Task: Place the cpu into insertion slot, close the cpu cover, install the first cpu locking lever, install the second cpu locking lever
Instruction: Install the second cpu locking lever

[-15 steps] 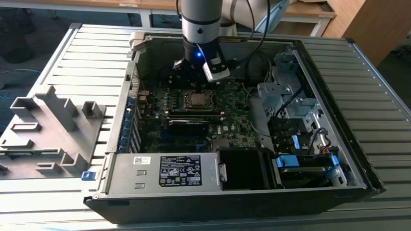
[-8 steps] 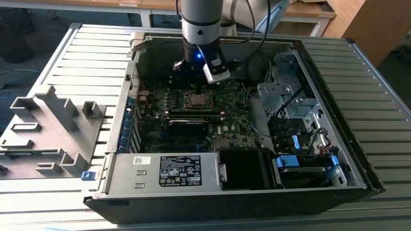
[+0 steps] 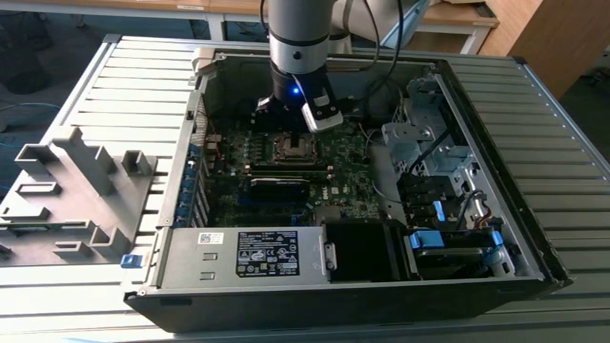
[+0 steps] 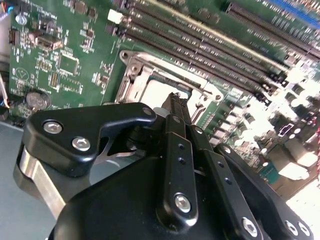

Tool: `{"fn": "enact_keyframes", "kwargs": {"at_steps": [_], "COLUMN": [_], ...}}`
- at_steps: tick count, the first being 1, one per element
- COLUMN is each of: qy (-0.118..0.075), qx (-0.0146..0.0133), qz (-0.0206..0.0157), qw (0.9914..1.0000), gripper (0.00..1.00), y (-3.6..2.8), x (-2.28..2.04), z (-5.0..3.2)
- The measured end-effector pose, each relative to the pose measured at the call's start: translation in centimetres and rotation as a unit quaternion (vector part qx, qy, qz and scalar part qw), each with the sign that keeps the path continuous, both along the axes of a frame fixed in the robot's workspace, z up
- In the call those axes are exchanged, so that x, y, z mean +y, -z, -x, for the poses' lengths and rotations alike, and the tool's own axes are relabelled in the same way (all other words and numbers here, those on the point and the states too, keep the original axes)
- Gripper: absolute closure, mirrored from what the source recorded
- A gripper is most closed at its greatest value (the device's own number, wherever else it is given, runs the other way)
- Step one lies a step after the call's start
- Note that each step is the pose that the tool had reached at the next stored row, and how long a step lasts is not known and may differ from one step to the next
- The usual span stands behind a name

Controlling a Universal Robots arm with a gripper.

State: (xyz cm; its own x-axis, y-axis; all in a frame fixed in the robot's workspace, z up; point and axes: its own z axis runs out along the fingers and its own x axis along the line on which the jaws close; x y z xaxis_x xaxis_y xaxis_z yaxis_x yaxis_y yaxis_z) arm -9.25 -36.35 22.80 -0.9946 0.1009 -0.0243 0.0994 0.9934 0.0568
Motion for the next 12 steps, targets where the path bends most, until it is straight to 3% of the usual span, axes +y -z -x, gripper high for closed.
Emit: {"fn": "enact_keyframes", "kwargs": {"at_steps": [4, 12], "qy": [0.0, 0.0], "qx": [0.0, 0.0], "qz": [0.0, -0.0021], "qw": [1.0, 1.0], "gripper": [0.89, 0.89], "y": [0.0, -0.77], "x": [-0.64, -0.89], "z": [0.0, 0.0]}}
